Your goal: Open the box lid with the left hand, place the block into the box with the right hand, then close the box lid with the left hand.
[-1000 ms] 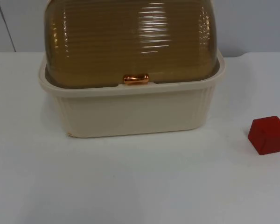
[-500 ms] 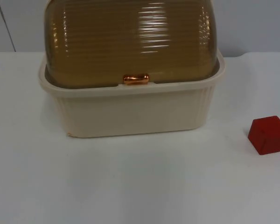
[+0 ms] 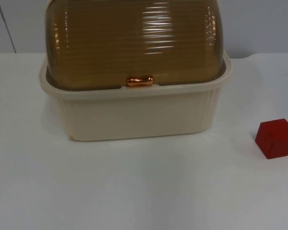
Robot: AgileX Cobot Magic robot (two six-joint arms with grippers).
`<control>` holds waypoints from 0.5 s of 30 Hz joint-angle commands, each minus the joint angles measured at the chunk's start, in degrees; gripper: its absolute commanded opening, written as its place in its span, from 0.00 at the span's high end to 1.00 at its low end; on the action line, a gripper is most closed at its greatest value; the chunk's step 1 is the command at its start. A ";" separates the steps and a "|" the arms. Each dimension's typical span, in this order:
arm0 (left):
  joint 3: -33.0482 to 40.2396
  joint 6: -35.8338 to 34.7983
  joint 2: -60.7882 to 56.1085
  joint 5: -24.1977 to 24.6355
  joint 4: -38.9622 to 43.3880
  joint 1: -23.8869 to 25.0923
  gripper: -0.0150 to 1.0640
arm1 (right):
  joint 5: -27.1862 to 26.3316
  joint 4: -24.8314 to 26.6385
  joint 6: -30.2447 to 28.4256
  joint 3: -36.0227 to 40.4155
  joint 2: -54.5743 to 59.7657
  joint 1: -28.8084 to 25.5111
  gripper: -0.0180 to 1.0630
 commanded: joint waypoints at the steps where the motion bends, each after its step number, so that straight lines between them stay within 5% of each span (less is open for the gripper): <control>1: -0.52 -0.45 0.49 0.63 -0.22 -0.27 0.01 | 0.18 -0.17 0.37 -0.76 0.53 -0.11 0.01; 15: -0.52 0.90 7.47 6.38 -7.08 -0.27 0.01 | -1.31 -0.07 1.40 -0.76 8.37 -0.11 0.01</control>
